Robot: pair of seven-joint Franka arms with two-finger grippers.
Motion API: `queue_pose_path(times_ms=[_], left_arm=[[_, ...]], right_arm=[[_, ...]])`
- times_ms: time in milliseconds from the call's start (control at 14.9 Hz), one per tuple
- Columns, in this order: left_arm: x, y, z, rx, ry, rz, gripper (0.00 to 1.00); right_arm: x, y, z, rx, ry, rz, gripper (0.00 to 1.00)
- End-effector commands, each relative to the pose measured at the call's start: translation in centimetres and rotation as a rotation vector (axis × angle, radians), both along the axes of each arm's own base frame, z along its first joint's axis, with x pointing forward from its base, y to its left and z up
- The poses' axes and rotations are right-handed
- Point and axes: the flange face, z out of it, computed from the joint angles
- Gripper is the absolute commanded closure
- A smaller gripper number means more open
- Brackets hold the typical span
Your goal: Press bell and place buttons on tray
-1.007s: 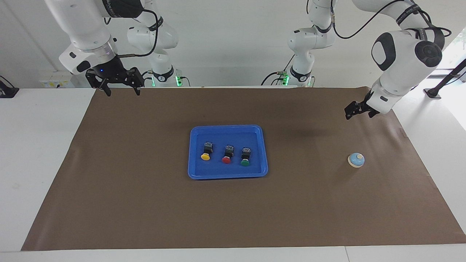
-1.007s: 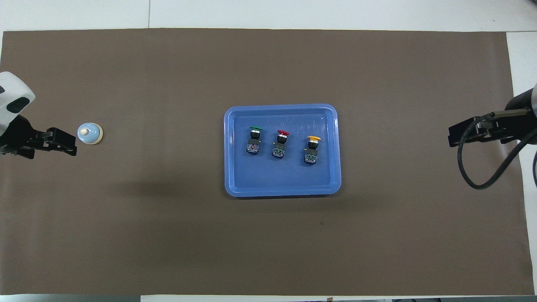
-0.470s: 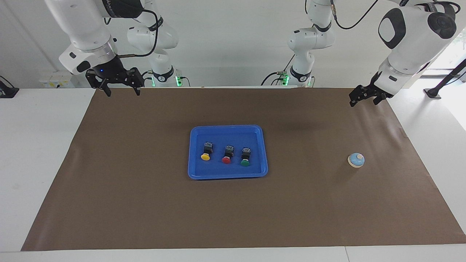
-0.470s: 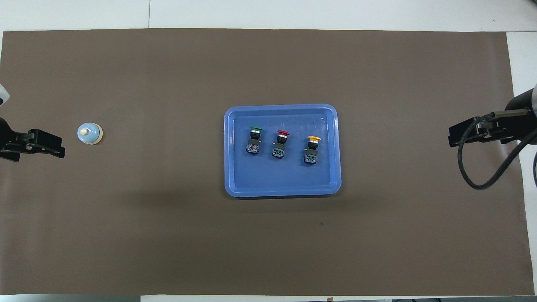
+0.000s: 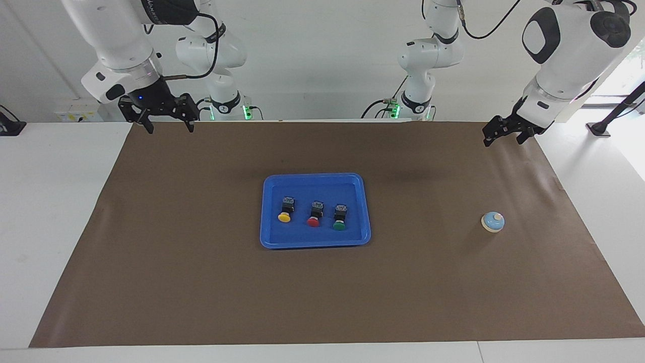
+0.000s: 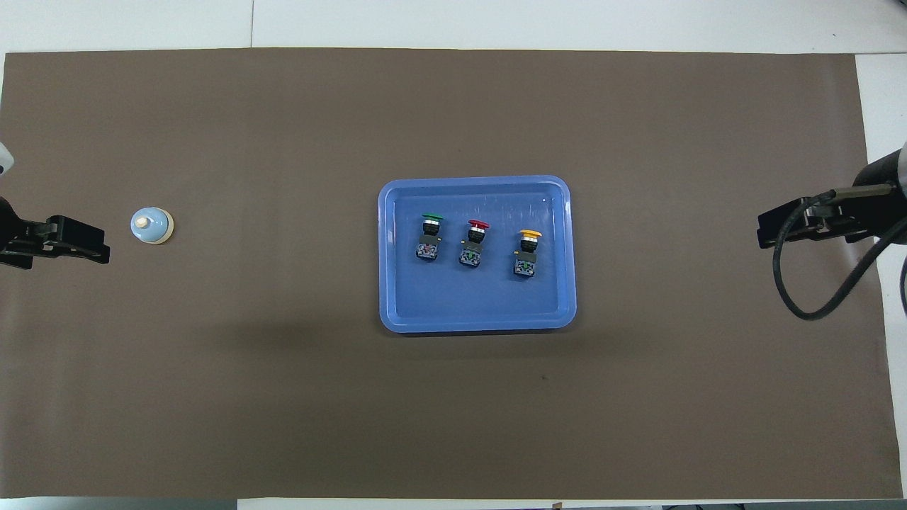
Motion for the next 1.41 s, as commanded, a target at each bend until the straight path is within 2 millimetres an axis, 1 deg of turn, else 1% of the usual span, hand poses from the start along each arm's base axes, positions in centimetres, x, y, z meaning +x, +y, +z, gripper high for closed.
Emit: queue_pose_path(times_ms=[0,134,604,739,1343], left_arm=[[-0.2,-1.0,1.6,-0.010,-0.042,-0.019,0.00],[-0.8,-1.6,2.3,-0.006,-0.048,-0.029,0.00],[-0.4,-1.7,3.0,-0.015,-0.082,-0.020,0.00],[-0.2,-1.6,3.7,-0.017,-0.097,-0.017,0.00],[-0.2,-1.2,3.7,-0.017,-0.096,-0.009,0.00]], right_arm=[[-0.8,-0.3,0.1,0.020,0.006,0.006,0.00],[-0.8,-0.3,0.1,0.020,0.006,0.007,0.00],[-0.8,-0.3,0.1,0.020,0.006,0.007,0.00],[-0.8,-0.3,0.1,0.020,0.006,0.007,0.00],[-0.8,-0.3,0.1,0.020,0.006,0.007,0.00]])
